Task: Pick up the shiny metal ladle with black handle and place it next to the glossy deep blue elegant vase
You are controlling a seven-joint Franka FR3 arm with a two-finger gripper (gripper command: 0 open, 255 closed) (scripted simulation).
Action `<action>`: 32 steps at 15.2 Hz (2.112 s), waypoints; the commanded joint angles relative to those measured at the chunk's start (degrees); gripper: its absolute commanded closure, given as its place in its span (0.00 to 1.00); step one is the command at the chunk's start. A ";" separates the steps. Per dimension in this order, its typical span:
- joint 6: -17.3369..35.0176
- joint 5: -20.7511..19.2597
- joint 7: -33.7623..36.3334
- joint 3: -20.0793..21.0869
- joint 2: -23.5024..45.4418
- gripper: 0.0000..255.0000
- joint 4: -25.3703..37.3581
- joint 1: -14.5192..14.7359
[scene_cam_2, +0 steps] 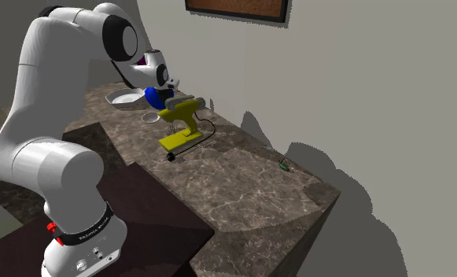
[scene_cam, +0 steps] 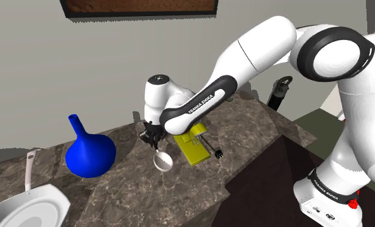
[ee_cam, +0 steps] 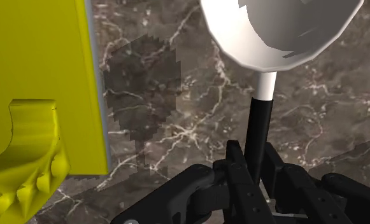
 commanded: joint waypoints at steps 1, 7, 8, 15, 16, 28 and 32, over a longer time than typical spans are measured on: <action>0.94 -0.30 0.17 -0.28 1.28 1.00 0.36 0.20; 3.76 -1.12 0.76 -1.12 4.73 1.00 1.01 0.80; 4.21 -1.25 0.85 -1.26 5.33 1.00 1.17 0.90; 5.43 -1.59 1.10 -1.65 7.04 1.00 1.67 1.19; 5.43 -1.59 1.10 -1.66 7.04 1.00 1.67 1.19; 2.01 -0.42 0.40 -0.29 0.45 0.00 -1.53 0.09; 2.01 -0.41 0.39 -0.30 0.45 0.00 -1.53 0.09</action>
